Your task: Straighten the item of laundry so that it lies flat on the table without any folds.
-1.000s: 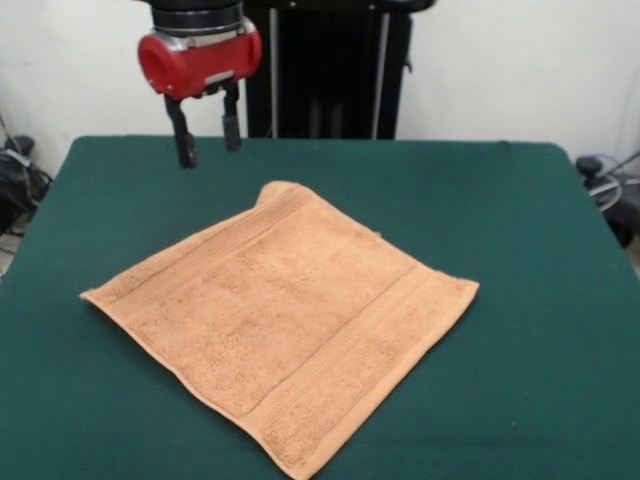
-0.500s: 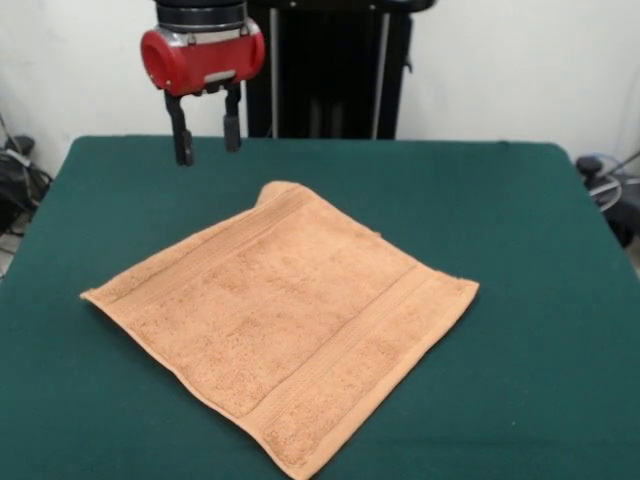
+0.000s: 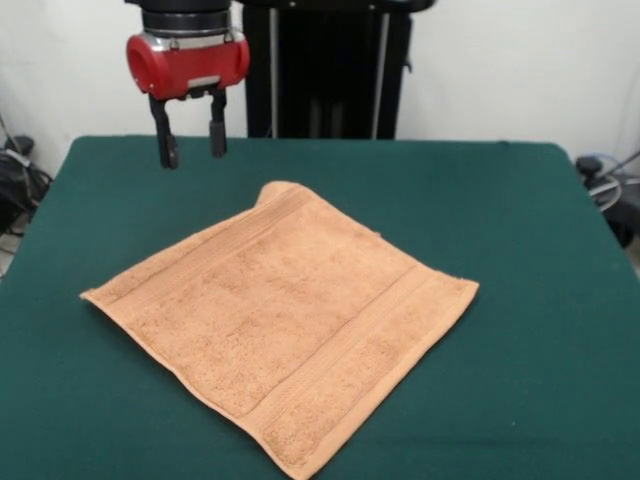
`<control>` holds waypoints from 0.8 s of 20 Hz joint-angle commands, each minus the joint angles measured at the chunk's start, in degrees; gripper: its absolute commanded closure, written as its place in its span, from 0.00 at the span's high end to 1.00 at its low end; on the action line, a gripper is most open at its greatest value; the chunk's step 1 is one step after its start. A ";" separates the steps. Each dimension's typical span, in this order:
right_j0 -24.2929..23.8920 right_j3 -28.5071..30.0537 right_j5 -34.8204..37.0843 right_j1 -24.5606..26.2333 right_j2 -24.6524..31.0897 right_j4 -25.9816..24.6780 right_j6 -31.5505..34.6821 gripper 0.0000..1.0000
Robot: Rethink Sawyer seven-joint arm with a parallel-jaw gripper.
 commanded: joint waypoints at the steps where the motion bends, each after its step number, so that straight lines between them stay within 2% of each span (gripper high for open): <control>1: 0.80 6.85 -5.15 3.17 -5.05 -1.09 14.62 1.00; 6: 2.08 8.87 -6.73 1.68 -7.64 -1.78 14.64 1.00; 16: 2.49 16.83 -13.85 -5.43 -8.75 -1.93 14.35 1.00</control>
